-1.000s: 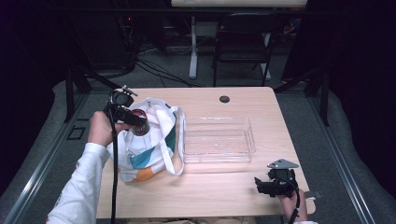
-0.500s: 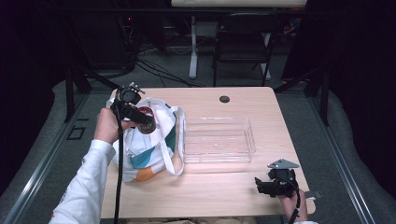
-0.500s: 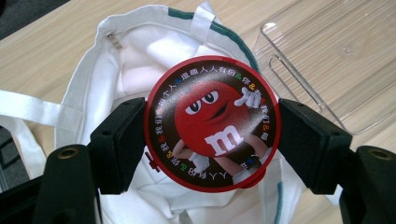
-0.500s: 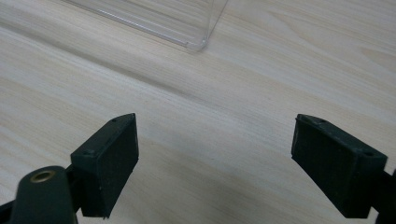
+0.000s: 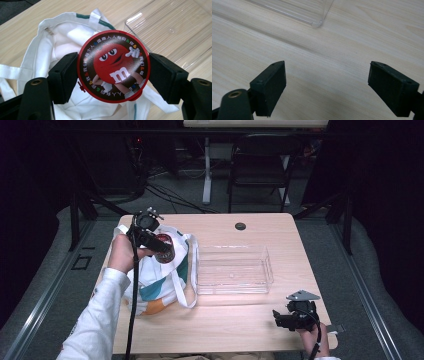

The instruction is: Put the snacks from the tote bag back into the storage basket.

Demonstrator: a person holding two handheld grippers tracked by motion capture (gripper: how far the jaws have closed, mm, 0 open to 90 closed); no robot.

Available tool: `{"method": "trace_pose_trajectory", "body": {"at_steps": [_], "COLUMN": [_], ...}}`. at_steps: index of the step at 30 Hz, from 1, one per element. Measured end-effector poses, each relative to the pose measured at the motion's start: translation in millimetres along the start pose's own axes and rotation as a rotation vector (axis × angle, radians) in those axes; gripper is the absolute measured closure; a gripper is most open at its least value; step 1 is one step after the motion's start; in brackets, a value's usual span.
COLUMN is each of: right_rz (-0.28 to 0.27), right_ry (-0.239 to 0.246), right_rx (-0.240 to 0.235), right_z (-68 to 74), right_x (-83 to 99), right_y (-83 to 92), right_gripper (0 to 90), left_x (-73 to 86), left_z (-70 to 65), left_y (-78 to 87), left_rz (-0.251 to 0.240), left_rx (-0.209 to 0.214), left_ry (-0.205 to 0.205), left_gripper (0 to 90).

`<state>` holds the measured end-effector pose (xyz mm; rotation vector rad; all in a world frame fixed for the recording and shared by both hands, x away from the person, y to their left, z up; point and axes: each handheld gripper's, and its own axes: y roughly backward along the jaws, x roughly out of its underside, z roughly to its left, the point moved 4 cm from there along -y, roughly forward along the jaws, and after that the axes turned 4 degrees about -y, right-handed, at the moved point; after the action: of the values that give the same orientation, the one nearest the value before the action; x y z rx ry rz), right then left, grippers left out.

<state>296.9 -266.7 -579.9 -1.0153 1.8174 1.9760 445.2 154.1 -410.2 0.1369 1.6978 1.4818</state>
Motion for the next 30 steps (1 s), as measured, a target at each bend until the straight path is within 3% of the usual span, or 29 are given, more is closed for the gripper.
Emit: {"method": "trace_pose_trajectory", "body": {"at_steps": [19,30], "right_rz": [0.009,0.005], "right_ry": [-0.007,-0.002], "right_rx": [-0.004,-0.006], "right_z": [-1.3,-0.7], "right_x": [0.2,0.1], "right_y": [-1.5,-0.5], "right_gripper": [14.4,14.4], "left_x": [-16.4,-32.6], "left_z": [-16.3,-36.8], "left_y": [-5.2,-6.6], "left_rz": [0.006,0.010], "left_rx": [0.030,0.037], "left_ry": [-0.044,-0.088], "left_gripper": [27.2,27.2]}}
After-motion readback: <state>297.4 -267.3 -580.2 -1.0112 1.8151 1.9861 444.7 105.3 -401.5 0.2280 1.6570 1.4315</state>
